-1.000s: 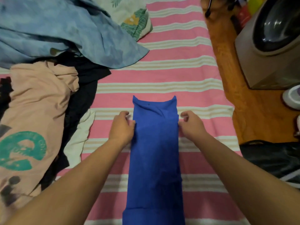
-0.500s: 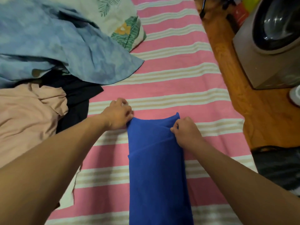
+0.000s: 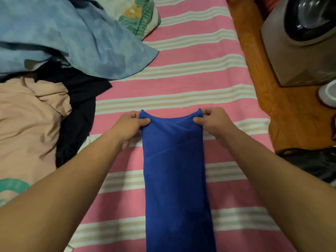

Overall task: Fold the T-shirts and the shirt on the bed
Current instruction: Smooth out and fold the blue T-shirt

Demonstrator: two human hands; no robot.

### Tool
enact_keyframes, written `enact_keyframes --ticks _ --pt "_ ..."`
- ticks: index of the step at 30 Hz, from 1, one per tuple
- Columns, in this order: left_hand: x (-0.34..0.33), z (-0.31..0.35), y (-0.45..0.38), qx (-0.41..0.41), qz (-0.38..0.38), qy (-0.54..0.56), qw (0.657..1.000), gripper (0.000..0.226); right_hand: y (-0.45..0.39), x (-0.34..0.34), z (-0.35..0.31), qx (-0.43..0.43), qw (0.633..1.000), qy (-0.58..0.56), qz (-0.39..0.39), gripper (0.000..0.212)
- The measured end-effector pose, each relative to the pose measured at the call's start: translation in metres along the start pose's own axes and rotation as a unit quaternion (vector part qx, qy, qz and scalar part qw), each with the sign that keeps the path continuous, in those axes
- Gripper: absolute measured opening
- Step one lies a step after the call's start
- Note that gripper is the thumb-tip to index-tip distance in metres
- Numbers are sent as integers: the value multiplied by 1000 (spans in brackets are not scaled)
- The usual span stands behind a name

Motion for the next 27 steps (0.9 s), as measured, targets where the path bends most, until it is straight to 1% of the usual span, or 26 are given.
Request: enact_keyframes --ticks 2,3,4,5,6,7,9,10,11,13,14,15,17,18,20,21,22,23,25,27 --pt "-5 -1 39 -65 -9 12 998 10 44 4 -12 53 998 -35 -8 26" --pt "-6 -4 65 -99 -10 -1 995 12 69 3 -13 67 997 -31 -12 29" --pt "-7 -9 92 -125 -6 -33 992 13 94 0 -11 73 997 -1 -16 31" --pt "-8 -21 119 -134 -2 -74 988 14 120 -5 -6 73 996 41 -21 32" --pt "-8 -36 142 -130 0 -106 986 15 145 -11 3 72 995 72 -24 31" --pt "-9 -56 163 -117 -1 -117 986 16 168 -18 13 73 993 89 -26 31" --pt "-17 -99 193 -82 -24 -110 990 16 205 -34 44 69 991 112 -31 34" --pt "-24 -121 203 -62 -37 -120 990 17 218 -43 65 53 990 127 -41 36" --pt "-30 -145 209 -41 -45 -138 989 22 228 -52 88 29 988 142 -54 37" --pt "-35 -188 215 13 -57 -186 981 46 243 -66 131 -26 978 191 -82 42" --pt "-38 -203 217 34 -71 -218 973 58 249 -71 146 -38 971 218 -90 45" --pt "-37 -212 217 44 -84 -252 963 62 253 -72 154 -42 968 234 -86 48" --pt "-33 -211 212 43 -81 -306 947 54 253 -66 151 -37 974 217 -56 47" --pt "-29 -203 210 35 -54 -307 950 44 251 -62 144 -36 978 204 -41 44" --pt "-19 -180 200 33 23 -263 964 18 239 -54 125 -44 982 185 -4 31" --pt "-17 -170 193 43 50 -226 972 12 231 -51 116 -51 983 175 10 26" --pt "-18 -160 185 52 65 -187 979 16 218 -49 111 -59 985 159 16 25" --pt "-19 -154 174 59 69 -145 985 20 204 -49 105 -68 988 138 8 28" --pt "-27 -143 156 65 57 -66 994 21 178 -53 98 -87 992 87 -26 40" --pt "-39 -135 142 58 34 -14 998 25 160 -56 92 -98 991 80 -50 51"
Point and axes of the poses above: each hand's wrist, its own y-axis away from the middle knuckle, its own x-axis out of the back of the hand, z = x × y, the point moved 5 cm from there along -y, towards the middle knuckle, and after that the axes turned 12 degrees about -z, right-handed, at the moved point
